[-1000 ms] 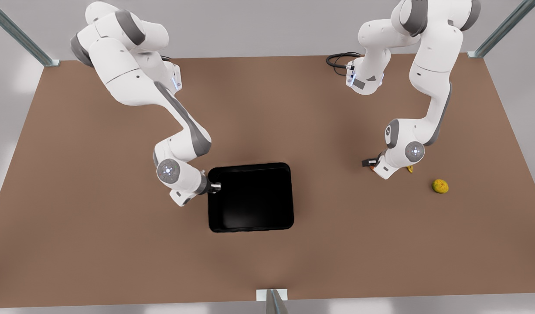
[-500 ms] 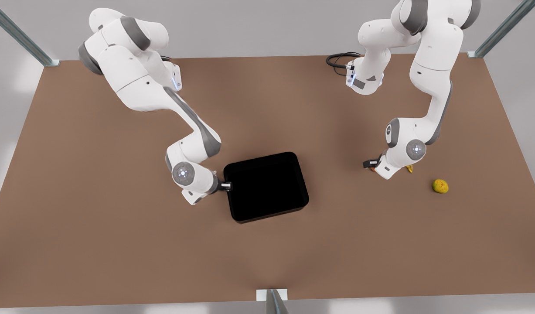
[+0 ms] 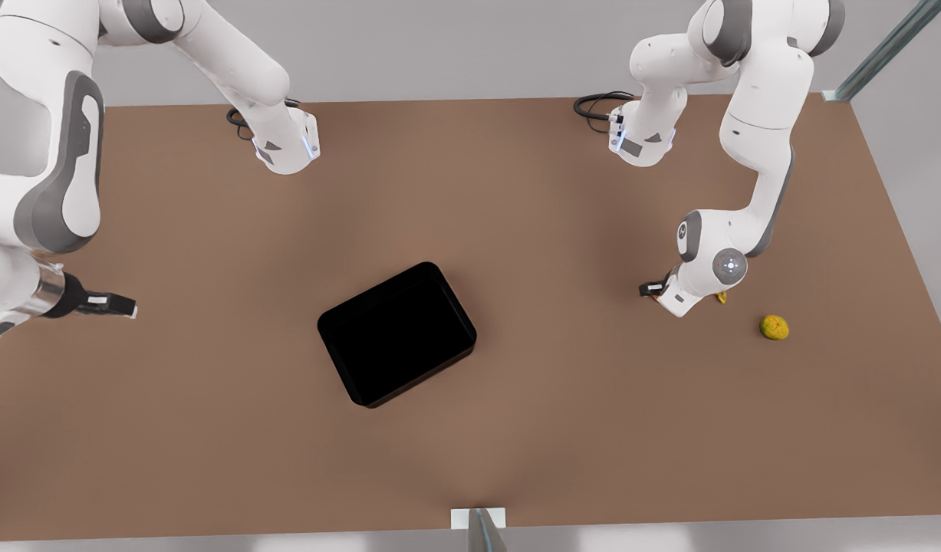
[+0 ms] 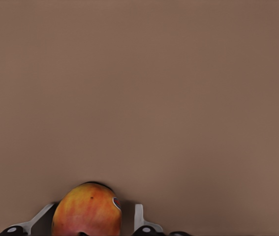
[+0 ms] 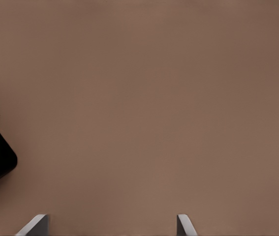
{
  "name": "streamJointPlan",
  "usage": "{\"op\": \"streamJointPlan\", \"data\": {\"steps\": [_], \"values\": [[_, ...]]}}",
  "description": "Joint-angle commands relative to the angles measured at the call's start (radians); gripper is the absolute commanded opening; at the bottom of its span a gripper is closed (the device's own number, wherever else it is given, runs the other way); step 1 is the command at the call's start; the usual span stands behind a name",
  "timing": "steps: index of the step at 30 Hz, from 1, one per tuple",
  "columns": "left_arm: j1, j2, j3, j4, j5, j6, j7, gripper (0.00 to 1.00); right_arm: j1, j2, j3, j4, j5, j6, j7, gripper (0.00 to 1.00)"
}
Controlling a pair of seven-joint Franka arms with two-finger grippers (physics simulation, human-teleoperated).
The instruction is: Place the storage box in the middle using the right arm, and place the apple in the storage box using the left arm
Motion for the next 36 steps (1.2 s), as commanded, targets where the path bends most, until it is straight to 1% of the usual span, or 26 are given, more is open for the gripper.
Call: {"op": "streamJointPlan", "data": {"steps": [1, 2, 3, 4, 7, 9, 10, 13, 24, 29, 31, 32, 33, 34, 35, 36], "values": [[-0.002, 0.0, 0.0, 0.001, 0.001, 0.0, 0.0, 0.7, 0.043, -0.004, -0.031, 0.002, 0.002, 0.0, 0.0, 1.0], [0.0, 0.0, 0.0, 0.001, 0.0, 0.0, 0.0, 0.69, 0.058, -0.021, -0.044, 0.002, 0.035, -0.008, 0.0, 1.0], [0.0, 0.0, 0.0, 0.001, 0.001, 0.0, 0.0, 0.68, 0.058, -0.023, -0.034, 0.003, 0.037, -0.031, 0.002, 1.0], [0.0, 0.0, 0.0, 0.001, 0.0, 0.0, 0.0, 0.68, 0.1, -0.024, -0.044, 0.011, 0.037, -0.059, 0.0, 1.0], [0.0, 0.0, 0.0, 0.001, 0.001, 0.0, 0.0, 0.68, 0.199, -0.011, -0.108, 0.032, 0.037, -0.069, 0.008, 1.0], [0.001, -0.001, 0.0, 0.001, 0.0, -0.002, 0.0, 0.67, 0.196, -0.02, -0.113, 0.032, 0.04, -0.082, 0.012, 1.0], [0.0, 0.0, 0.0, 0.001, 0.001, -0.002, 0.0, 0.66, 0.193, -0.003, -0.116, 0.101, 0.111, -0.085, 0.011, 1.0], [0.0, 0.0, 0.0, 0.001, 0.001, -0.002, 0.0, 0.65, 0.192, -0.001, -0.119, 0.12, 0.106, -0.097, 0.005, 1.0], [0.0, -0.001, 0.0, 0.002, 0.001, -0.002, 0.0, 0.62, 0.19, 0.013, -0.122, 0.129, 0.101, -0.077, 0.002, 1.0], [-0.008, -0.041, -0.015, 0.005, 0.0, -0.018, -0.032, 0.62, 0.19, 0.011, -0.123, 0.134, 0.101, -0.08, 0.0, 1.0], [-0.009, -0.055, -0.09, 0.053, 0.0, -0.098, -0.145, 0.62, 0.192, 0.016, -0.123, 0.134, 0.101, -0.079, 0.0, 1.0], [-0.011, -0.054, -0.196, 0.14, 0.0, -0.185, -0.314, 0.63, 0.19, 0.022, -0.123, 0.134, 0.103, -0.077, 0.0, 1.0], [-0.012, -0.038, -0.273, 0.221, 0.0, -0.25, -0.443, 0.63, 0.19, 0.022, -0.123, 0.134, 0.103, -0.077, 0.0, 1.0], [-0.066, -0.015, -0.318, 0.312, 0.0, -0.313, -0.584, 0.63, 0.19, 0.023, -0.123, 0.134, 0.103, -0.077, 0.0, 1.0], [-0.167, 0.006, -0.318, 0.389, -0.002, -0.334, -0.709, 0.63, 0.192, 0.026, -0.123, 0.134, 0.103, -0.077, 0.0, 1.0], [-0.25, 0.057, -0.318, 0.488, -0.007, -0.339, -0.851, 0.63, 0.193, 0.026, -0.123, 0.134, 0.103, -0.077, 0.0, 1.0]]}}
